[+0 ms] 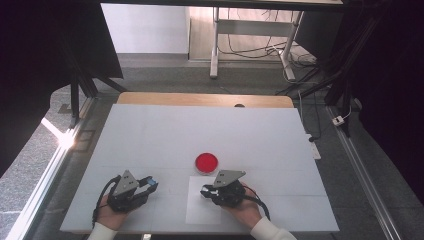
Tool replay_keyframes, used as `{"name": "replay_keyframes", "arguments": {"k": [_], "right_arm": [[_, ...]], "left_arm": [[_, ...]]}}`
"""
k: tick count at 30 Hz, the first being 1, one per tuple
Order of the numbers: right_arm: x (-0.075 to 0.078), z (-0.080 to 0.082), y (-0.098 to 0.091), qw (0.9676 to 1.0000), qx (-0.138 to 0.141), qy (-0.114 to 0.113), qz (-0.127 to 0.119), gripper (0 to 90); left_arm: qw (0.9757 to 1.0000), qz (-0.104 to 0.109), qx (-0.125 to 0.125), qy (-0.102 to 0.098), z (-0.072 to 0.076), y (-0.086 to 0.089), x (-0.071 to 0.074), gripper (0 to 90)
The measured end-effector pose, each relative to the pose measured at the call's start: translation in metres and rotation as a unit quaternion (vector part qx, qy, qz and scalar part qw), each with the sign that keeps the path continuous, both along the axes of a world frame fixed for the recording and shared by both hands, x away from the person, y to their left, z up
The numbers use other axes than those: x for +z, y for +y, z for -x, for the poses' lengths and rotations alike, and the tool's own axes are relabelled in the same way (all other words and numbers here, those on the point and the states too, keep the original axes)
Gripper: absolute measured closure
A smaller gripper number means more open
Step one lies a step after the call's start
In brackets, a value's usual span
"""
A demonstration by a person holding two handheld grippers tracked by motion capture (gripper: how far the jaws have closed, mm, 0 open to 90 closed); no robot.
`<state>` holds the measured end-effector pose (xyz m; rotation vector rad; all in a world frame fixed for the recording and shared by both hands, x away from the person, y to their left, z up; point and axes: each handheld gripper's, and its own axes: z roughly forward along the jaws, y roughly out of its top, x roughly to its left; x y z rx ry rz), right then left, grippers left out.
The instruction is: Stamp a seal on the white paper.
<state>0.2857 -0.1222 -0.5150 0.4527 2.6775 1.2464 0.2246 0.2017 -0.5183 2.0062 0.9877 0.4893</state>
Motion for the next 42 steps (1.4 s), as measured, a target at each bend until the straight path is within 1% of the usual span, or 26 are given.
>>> {"name": "replay_keyframes", "arguments": {"k": [4,6,10,14,17,19,21,24,27,28,29,30,33,35,41,42], "right_arm": [[-0.001,0.001,0.0,1.0,0.001,-0.004,-0.001,76.1],[-0.001,0.0,-0.002,1.0,-0.001,0.0,-0.006,76.1],[-0.002,0.002,-0.001,0.9999,0.002,-0.009,-0.005,76.1],[-0.002,0.002,-0.001,0.9999,0.002,-0.01,-0.005,76.1],[-0.002,0.003,0.0,0.9998,0.006,-0.02,-0.002,75.9],[0.0,0.005,0.002,0.9994,0.01,-0.03,0.01,75.8],[0.002,0.005,0.003,0.9993,0.011,-0.032,0.017,75.6],[0.003,0.002,0.001,0.9997,0.009,-0.019,0.006,75.5],[0.006,0.002,-0.001,0.9997,0.007,-0.024,0.003,75.3],[0.006,0.001,-0.002,0.9998,0.006,-0.016,-0.005,75.3],[0.007,0.0,-0.004,0.9998,0.006,-0.002,-0.02,75.3],[0.008,0.0,-0.005,0.9994,0.002,0.005,-0.036,75.3],[0.013,-0.002,-0.01,0.9983,-0.011,0.006,-0.058,75.3],[0.015,-0.002,-0.012,0.998,-0.018,-0.002,-0.06,75.3],[0.018,-0.006,-0.02,0.9959,-0.035,0.006,-0.083,75.2],[0.018,-0.007,-0.021,0.996,-0.036,0.008,-0.082,75.2]], "left_arm": [[1.0,-0.001,0.001,-0.001,0.0,0.0,0.0,65.0],[1.0,0.0,0.002,-0.002,0.0,0.0,0.0,65.0],[1.0,0.0,0.002,-0.002,0.0,0.0,0.0,65.0],[1.0,-0.001,0.002,-0.002,0.0,0.0,0.0,65.0],[1.0,-0.001,0.002,-0.003,0.0,0.001,0.0,65.0],[1.0,-0.001,0.004,-0.002,-0.001,0.001,0.0,64.9],[1.0,-0.002,0.003,-0.002,-0.001,0.001,0.0,65.0],[1.0,-0.002,0.003,-0.002,-0.001,0.001,0.0,65.0],[1.0,-0.003,0.003,-0.002,-0.002,0.001,-0.001,64.9],[1.0,-0.002,0.002,-0.001,-0.002,0.001,-0.001,65.0],[1.0,-0.002,0.002,-0.001,-0.001,0.0,-0.001,65.0],[1.0,-0.003,0.001,-0.001,-0.001,0.0,-0.001,65.0],[1.0,-0.003,0.001,-0.001,-0.001,0.0,-0.001,64.9],[1.0,-0.002,0.001,-0.001,-0.001,0.0,-0.001,64.9],[1.0,-0.002,0.0,-0.001,-0.002,0.0,-0.001,64.9],[1.0,-0.002,0.001,-0.001,-0.002,0.0,-0.001,64.9]]}}
